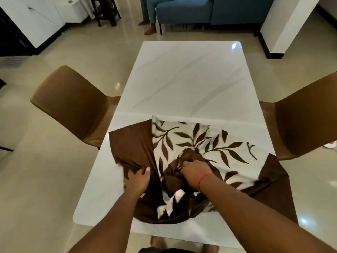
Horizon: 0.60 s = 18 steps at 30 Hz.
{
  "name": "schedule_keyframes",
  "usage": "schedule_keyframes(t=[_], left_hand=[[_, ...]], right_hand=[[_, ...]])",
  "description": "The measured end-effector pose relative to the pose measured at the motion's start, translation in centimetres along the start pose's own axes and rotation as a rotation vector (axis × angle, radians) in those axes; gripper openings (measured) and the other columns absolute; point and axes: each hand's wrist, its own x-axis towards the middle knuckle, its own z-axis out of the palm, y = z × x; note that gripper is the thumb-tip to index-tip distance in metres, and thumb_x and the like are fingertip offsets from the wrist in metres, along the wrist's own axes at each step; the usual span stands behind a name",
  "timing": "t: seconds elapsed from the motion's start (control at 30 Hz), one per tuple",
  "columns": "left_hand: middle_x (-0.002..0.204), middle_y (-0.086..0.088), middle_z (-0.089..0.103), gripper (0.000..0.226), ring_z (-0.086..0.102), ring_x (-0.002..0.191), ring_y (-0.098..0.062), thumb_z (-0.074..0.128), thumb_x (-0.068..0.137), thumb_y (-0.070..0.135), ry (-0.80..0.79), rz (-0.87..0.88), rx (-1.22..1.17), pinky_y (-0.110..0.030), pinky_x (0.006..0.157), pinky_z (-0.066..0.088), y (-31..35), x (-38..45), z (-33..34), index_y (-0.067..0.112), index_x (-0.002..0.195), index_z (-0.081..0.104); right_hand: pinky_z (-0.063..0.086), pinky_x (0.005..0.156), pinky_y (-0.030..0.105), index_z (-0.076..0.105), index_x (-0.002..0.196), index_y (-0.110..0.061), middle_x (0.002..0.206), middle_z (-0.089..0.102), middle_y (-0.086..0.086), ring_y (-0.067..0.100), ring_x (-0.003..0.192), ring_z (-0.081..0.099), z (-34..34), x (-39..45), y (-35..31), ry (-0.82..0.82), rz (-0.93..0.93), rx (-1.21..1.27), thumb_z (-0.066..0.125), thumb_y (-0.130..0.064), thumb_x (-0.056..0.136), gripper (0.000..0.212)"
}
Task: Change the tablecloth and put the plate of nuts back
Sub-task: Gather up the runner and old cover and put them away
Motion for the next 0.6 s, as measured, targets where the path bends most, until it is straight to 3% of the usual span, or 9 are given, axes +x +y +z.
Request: schedule_keyframes(t=[0.07, 0.1, 0.13, 0.23, 0.3, 0.37, 0.43, 0.53, 0.6], left_hand=[[0.137, -0.011, 0.055, 0.049, 0.053, 0.122, -0.028, 0.035, 0.103, 0.052, -0.108, 0.025, -0.378, -0.039, 0.097, 0.051, 2.4, -0.7, 0.9, 0.021, 0.135, 0.054], [0.120, -0.003, 0.064, 0.043, 0.061, 0.105, -0.020, 0.038, 0.101, 0.055, -0.228, 0.005, -0.542, -0.032, 0.078, 0.056, 3.5, -1.3, 1.4, 0.026, 0.127, 0.058], [0.111, 0.004, 0.067, 0.041, 0.063, 0.097, -0.013, 0.039, 0.098, 0.061, -0.351, 0.015, -0.611, -0.029, 0.072, 0.055, 4.7, -1.7, 1.9, 0.032, 0.119, 0.059], [0.125, 0.000, 0.066, 0.065, 0.062, 0.113, -0.019, 0.037, 0.086, 0.079, -0.473, 0.134, -0.439, -0.042, 0.101, 0.050, 6.2, -1.7, 3.2, 0.032, 0.126, 0.060], [0.132, -0.003, 0.062, 0.093, 0.058, 0.121, -0.023, 0.035, 0.069, 0.094, -0.471, 0.184, -0.377, -0.045, 0.108, 0.044, 6.0, -0.8, 3.5, 0.033, 0.137, 0.054], [0.146, -0.006, 0.050, 0.114, 0.048, 0.134, -0.026, 0.035, 0.056, 0.102, -0.436, 0.275, -0.189, -0.048, 0.113, 0.038, 5.9, -0.2, 3.7, 0.033, 0.147, 0.041], [0.157, -0.009, 0.031, 0.121, 0.033, 0.143, -0.032, 0.045, 0.059, 0.098, -0.350, 0.342, 0.124, -0.051, 0.116, 0.032, 5.7, 0.3, 4.4, 0.028, 0.155, 0.022], [0.157, -0.013, 0.018, 0.108, 0.023, 0.144, -0.040, 0.060, 0.072, 0.078, -0.291, 0.391, 0.313, -0.052, 0.115, 0.030, 5.7, 1.1, 5.6, 0.026, 0.155, 0.014], [0.151, -0.015, 0.022, 0.088, 0.028, 0.139, -0.044, 0.062, 0.081, 0.062, -0.237, 0.454, 0.395, -0.051, 0.110, 0.032, 5.7, 1.2, 6.3, 0.026, 0.151, 0.022]], right_hand=[[0.045, 0.090, 0.042, 0.063, 0.125, -0.018, 0.128, 0.061, 0.007, 0.033, 0.117, 0.056, -1.3, 0.5, -1.2, -0.021, -0.204, -0.148, 0.046, -0.024, 0.099, 0.031], [0.044, 0.092, 0.041, 0.065, 0.124, -0.017, 0.127, 0.063, 0.007, 0.032, 0.118, 0.056, -1.6, 0.7, -2.0, -0.031, -0.296, -0.212, 0.048, -0.026, 0.099, 0.031], [0.042, 0.095, 0.040, 0.066, 0.122, -0.018, 0.126, 0.064, 0.007, 0.030, 0.120, 0.056, -1.7, 1.1, -2.7, -0.045, -0.364, -0.276, 0.051, -0.026, 0.098, 0.030], [0.039, 0.103, 0.043, 0.066, 0.120, -0.018, 0.125, 0.064, 0.008, 0.031, 0.122, 0.054, -0.8, 1.2, -2.5, 0.009, -0.388, -0.173, 0.056, -0.021, 0.091, 0.031], [0.037, 0.104, 0.048, 0.065, 0.114, -0.022, 0.121, 0.064, 0.006, 0.032, 0.121, 0.052, 0.9, 0.5, -0.5, 0.229, -0.432, -0.186, 0.056, -0.020, 0.085, 0.031], [0.033, 0.108, 0.053, 0.056, 0.123, -0.029, 0.133, 0.054, 0.004, 0.030, 0.128, 0.044, 2.9, -1.0, 2.2, 0.452, -0.324, -0.071, 0.061, -0.023, 0.078, 0.046], [0.026, 0.111, 0.061, 0.042, 0.135, -0.041, 0.149, 0.038, 0.007, 0.032, 0.138, 0.033, 4.5, -2.4, 4.3, 0.475, -0.033, 0.093, 0.070, -0.034, 0.071, 0.071], [0.018, 0.115, 0.063, 0.023, 0.144, -0.054, 0.159, 0.015, 0.009, 0.036, 0.145, 0.019, 6.3, -4.1, 6.2, 0.416, 0.270, 0.250, 0.064, -0.059, 0.068, 0.087], [0.025, 0.115, 0.059, 0.018, 0.145, -0.056, 0.161, 0.006, 0.007, 0.037, 0.145, 0.020, 7.1, -4.7, 6.8, 0.403, 0.355, 0.481, 0.062, -0.059, 0.065, 0.092]])
